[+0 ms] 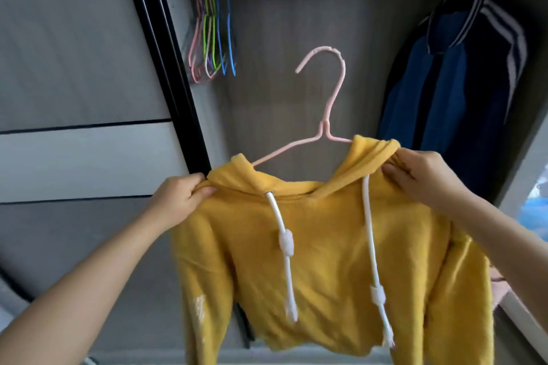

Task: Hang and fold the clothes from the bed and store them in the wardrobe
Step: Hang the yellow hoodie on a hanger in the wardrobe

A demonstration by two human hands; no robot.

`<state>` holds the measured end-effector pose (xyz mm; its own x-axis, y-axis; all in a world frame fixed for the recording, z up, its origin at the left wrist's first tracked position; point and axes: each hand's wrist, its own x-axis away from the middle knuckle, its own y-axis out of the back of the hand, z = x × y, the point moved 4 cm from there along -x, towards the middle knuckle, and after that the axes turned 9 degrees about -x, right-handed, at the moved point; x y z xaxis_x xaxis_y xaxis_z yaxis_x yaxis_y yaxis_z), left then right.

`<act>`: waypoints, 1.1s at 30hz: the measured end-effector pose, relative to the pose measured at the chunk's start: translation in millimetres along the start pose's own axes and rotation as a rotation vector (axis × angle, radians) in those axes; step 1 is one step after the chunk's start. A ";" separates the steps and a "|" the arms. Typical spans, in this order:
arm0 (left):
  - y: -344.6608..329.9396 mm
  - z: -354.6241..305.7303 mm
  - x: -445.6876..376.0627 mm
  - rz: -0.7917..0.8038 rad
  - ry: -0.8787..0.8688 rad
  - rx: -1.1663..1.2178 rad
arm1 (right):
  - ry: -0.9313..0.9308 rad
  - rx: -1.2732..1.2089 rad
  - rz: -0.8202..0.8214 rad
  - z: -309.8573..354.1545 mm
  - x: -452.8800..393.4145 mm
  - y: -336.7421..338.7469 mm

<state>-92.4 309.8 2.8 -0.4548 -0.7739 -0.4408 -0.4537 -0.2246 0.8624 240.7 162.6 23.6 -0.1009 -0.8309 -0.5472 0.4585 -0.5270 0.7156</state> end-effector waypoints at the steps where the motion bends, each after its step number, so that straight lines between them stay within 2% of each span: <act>1: -1.5 -2.1 -2.8 0.023 0.015 -0.034 | 0.019 -0.010 -0.018 1.2 -0.3 -0.7; 4: -12.9 -19.6 -7.9 0.184 0.029 -0.178 | 0.042 -0.041 -0.075 7.5 1.1 -6.1; 6: -16.9 -43.7 -7.3 0.270 -0.041 -0.163 | 0.017 -0.041 -0.065 8.6 1.3 -11.4; 7: -17.1 -57.2 -8.0 0.264 -0.071 -0.127 | 0.015 -0.039 -0.058 9.8 2.2 -14.2; 10: -21.1 -95.3 -13.6 0.148 -0.170 -0.023 | 0.091 -0.009 -0.066 14.2 4.7 -24.2; 14: -32.7 -115.5 -26.5 0.022 -0.193 -0.051 | 0.210 -0.007 -0.045 20.2 6.9 -21.9; 17: -24.1 -110.1 -34.6 -0.070 -0.227 0.008 | 0.128 0.064 -0.077 3.8 6.6 -4.6; 19: -16.1 -97.3 -42.0 -0.100 -0.182 0.012 | 0.103 0.140 -0.122 -6.4 8.9 6.9; 23: -7.6 -88.2 -50.9 -0.160 -0.170 -0.020 | 0.098 0.099 -0.187 -19.6 24.1 24.9; 25: -5.3 -90.0 -56.8 -0.190 -0.155 -0.027 | 0.019 0.086 -0.213 -29.8 29.8 30.3; 26: -4.9 -91.5 -59.3 -0.196 -0.142 -0.028 | -0.030 0.041 -0.185 -36.3 32.6 29.0; 29: -4.2 -104.1 -63.4 -0.191 -0.158 -0.054 | -0.252 -0.059 0.062 -57.1 44.2 11.0; 31: -7.6 -113.6 -65.8 -0.183 -0.206 -0.099 | -0.310 0.065 0.118 -68.2 48.4 5.3; 33: -14.6 -120.1 -73.3 -0.145 -0.243 -0.184 | -0.283 0.292 0.125 -72.2 43.9 12.2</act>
<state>39.6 298.7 52.5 -0.5751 -0.5674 -0.5893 -0.3910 -0.4421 0.8073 305.6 132.6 -23.0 -0.3178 -0.8864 -0.3365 0.2178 -0.4137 0.8840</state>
